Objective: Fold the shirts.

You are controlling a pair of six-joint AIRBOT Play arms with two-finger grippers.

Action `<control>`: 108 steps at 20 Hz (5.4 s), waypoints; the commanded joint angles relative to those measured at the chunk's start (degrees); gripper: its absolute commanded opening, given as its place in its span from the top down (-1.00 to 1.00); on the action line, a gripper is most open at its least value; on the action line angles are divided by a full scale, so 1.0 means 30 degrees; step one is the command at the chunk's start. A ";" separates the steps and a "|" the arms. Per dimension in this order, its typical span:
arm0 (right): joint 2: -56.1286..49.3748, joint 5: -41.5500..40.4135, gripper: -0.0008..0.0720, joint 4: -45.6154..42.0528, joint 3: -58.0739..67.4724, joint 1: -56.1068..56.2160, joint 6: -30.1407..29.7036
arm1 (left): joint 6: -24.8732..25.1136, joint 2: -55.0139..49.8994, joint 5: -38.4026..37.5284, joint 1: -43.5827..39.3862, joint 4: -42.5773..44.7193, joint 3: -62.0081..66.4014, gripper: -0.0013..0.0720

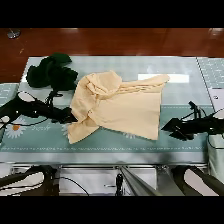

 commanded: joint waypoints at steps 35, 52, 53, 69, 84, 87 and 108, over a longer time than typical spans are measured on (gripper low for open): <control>0.8233 0.5289 0.92 -0.7351 3.0053 0.5901 0.2696 | -0.5013 1.4593 0.3934 0.2929 0.3446 2.3154 0.91; -0.1144 -0.0182 0.92 -0.7410 1.8571 0.5894 0.3694 | -0.5115 0.4583 0.8881 -0.3206 0.0153 0.9041 0.91; -0.2433 -0.0291 0.92 -0.7410 1.9380 0.5894 0.3876 | -0.5129 0.3235 0.9012 -0.3322 0.0153 0.9923 0.91; -1.1322 0.3002 -0.75 0.0029 2.4203 0.1027 0.1639 | -0.6645 -0.4124 -0.2244 -0.0488 0.1676 1.5263 -0.95; 0.2914 -0.1596 -0.73 0.4073 0.1676 -0.4138 -0.1727 | -0.1865 0.6426 -0.2084 1.1067 -0.0583 -0.4787 -0.95; 0.3665 -0.1311 -0.73 0.4044 0.0852 -0.4138 -0.1814 | -0.1566 0.6186 -0.0969 1.0054 -0.1719 -0.6353 -0.95; 0.1464 -0.0838 -0.73 -0.1515 -0.0925 -0.6761 0.0954 | 0.0248 0.3672 0.3038 0.3949 -0.5166 -0.5391 0.90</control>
